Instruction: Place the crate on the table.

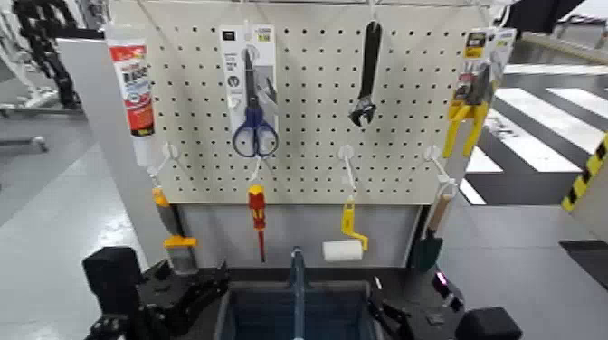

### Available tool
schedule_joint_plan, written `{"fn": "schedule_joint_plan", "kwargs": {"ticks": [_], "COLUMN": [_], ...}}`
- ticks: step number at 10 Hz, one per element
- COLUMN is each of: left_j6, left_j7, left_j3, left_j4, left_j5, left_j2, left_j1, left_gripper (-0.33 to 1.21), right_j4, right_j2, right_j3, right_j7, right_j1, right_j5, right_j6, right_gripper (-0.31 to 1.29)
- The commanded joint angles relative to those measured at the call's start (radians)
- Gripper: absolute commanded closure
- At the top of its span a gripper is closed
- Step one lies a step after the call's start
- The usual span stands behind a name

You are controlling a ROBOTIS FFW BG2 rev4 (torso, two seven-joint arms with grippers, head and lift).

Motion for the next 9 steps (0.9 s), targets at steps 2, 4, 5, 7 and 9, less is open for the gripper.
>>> {"fn": "schedule_joint_plan", "kwargs": {"ticks": [2, 4, 5, 7, 9], "left_j6": [-0.147, -0.257, -0.286, -0.334, -0.354], "left_j7": [0.025, 0.082, 0.102, 0.115, 0.121], "left_j3": [-0.031, -0.048, -0.054, -0.059, -0.064], "left_j4": [-0.016, -0.015, -0.012, 0.007, 0.017], "left_j5": [-0.173, -0.204, -0.209, -0.204, -0.201], "left_j2": [-0.006, 0.001, 0.004, 0.005, 0.01], "left_j1": [0.08, 0.118, 0.131, 0.141, 0.141], "left_gripper": [0.11, 0.11, 0.11, 0.11, 0.11], "right_j4": [-0.003, -0.005, -0.005, -0.005, -0.008], "right_j2": [0.002, 0.002, 0.002, 0.002, 0.001], "right_j3": [-0.005, -0.006, -0.006, -0.006, -0.008], "right_j7": [-0.002, -0.002, -0.002, -0.003, -0.002], "right_j1": [0.006, 0.006, 0.006, 0.005, 0.005], "right_j5": [0.028, 0.039, 0.039, 0.039, 0.039], "right_j6": [-0.003, 0.003, 0.007, 0.017, 0.026], "right_gripper": [0.14, 0.14, 0.14, 0.14, 0.14]}}
